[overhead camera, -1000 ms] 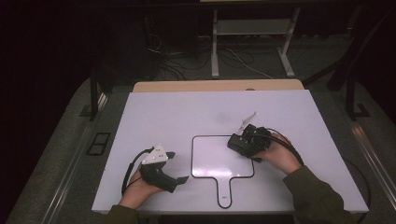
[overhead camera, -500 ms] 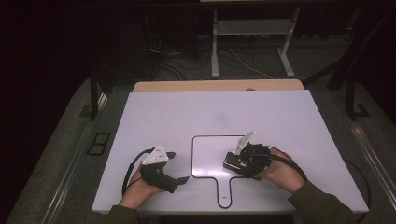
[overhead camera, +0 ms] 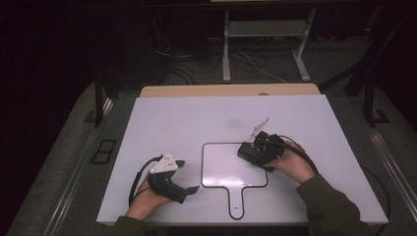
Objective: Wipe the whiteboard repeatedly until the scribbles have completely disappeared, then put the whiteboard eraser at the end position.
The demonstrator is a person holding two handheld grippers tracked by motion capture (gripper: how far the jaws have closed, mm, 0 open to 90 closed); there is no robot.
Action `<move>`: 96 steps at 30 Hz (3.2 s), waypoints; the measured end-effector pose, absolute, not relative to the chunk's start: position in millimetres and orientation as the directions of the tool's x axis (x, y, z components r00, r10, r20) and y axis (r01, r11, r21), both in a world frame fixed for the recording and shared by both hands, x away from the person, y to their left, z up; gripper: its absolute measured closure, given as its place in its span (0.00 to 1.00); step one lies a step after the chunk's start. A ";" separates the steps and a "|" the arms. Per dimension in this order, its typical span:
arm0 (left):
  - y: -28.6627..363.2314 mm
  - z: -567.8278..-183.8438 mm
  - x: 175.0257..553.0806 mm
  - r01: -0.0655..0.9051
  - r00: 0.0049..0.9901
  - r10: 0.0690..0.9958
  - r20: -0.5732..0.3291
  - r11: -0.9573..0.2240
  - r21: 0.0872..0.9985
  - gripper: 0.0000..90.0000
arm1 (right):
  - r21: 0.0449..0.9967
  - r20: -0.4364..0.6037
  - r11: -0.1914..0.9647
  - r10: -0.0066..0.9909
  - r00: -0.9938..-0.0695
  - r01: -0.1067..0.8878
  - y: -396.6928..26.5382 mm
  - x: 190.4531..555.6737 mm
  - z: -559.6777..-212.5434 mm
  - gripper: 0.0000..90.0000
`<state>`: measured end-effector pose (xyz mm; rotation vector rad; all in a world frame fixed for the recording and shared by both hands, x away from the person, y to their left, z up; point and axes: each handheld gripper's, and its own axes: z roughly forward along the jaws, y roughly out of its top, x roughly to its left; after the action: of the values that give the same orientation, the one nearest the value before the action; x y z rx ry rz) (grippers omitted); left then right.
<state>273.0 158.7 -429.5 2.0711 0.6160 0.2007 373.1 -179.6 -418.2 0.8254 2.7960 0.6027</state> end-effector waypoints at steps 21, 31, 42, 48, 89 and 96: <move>159.8 -429.4 273.3 0.342 0.864 0.495 -0.094 -0.441 0.830 0.00 | 0.482 0.061 0.674 0.611 -0.789 0.559 -202.8 385.0 -415.9 0.43; 160.0 -431.2 273.8 0.349 0.865 0.489 -0.111 -0.428 0.834 0.00 | 0.518 0.081 0.647 0.614 -0.785 0.560 -207.6 383.3 -405.1 0.43; 162.3 -435.7 274.6 0.376 0.856 0.493 -0.155 -0.391 0.840 0.00 | 0.536 0.076 0.642 0.610 -0.789 0.548 -205.1 383.3 -393.0 0.43; 162.3 -436.1 275.3 0.379 0.855 0.494 -0.159 -0.386 0.841 0.00 | 0.548 0.083 0.630 0.615 -0.784 0.551 -204.1 386.3 -388.0 0.43; 157.9 -434.5 272.2 0.360 0.865 0.482 -0.136 -0.410 0.838 0.00 | 0.512 0.063 0.653 0.620 -0.782 0.559 -154.1 484.5 -393.3 0.43; 158.3 -434.3 272.0 0.361 0.864 0.485 -0.135 -0.411 0.837 0.00 | 0.480 0.047 0.668 0.628 -0.777 0.569 -140.5 500.2 -406.7 0.43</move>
<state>272.0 158.3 -434.3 2.0428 0.6157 0.1572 500.2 -140.5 -406.7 0.9931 2.7558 0.7307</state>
